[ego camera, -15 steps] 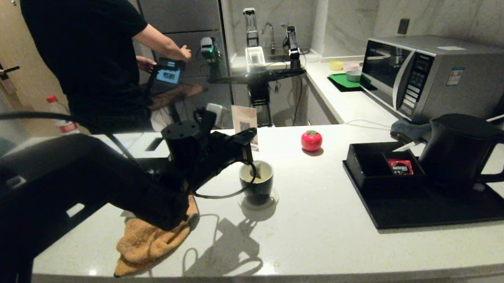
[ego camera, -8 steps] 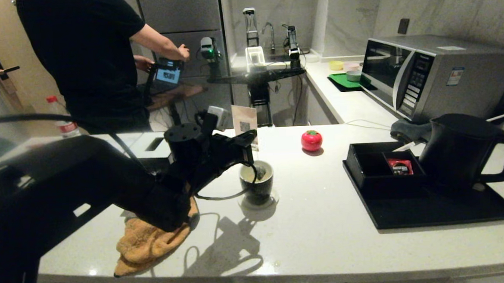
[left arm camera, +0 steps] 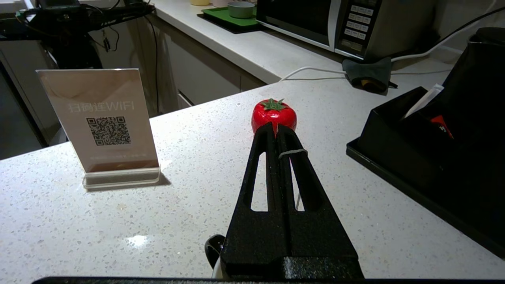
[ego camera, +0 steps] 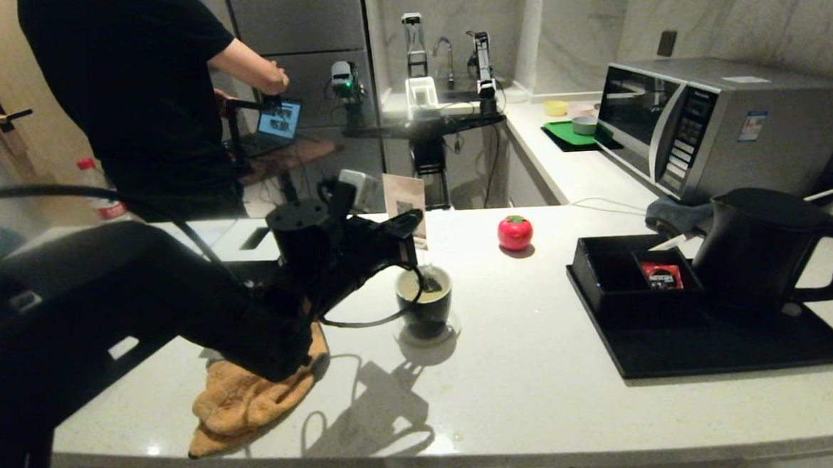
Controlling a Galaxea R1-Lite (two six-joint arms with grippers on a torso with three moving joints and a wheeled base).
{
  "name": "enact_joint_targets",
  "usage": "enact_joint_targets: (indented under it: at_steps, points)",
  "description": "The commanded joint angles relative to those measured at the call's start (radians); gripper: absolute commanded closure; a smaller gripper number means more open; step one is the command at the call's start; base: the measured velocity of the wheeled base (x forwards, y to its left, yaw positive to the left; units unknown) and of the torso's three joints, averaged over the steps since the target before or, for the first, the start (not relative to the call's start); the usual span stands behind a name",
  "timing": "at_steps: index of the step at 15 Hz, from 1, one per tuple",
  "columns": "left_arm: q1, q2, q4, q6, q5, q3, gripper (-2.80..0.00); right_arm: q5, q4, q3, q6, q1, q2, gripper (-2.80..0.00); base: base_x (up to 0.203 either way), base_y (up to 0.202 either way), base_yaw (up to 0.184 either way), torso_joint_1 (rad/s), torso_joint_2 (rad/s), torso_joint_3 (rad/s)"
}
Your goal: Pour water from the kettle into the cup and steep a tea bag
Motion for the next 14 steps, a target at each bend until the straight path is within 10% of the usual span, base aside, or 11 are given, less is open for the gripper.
enact_joint_targets:
  at_steps: [1, 14]
  points:
    - [-0.001, -0.005, -0.007, -0.007, 0.004, 0.000, 0.00, 0.000, 0.000, 0.000, 0.000, 0.000, 0.001, 0.00, 0.000, 0.000, 0.000, 0.000, 0.00, 0.000]
    - [-0.002, 0.009, -0.156, -0.012, 0.016, 0.173, 0.00, 0.000, 0.000, 0.000, 0.000, 0.000, 0.001, 0.00, 0.000, 0.000, 0.000, 0.000, 0.00, 0.000]
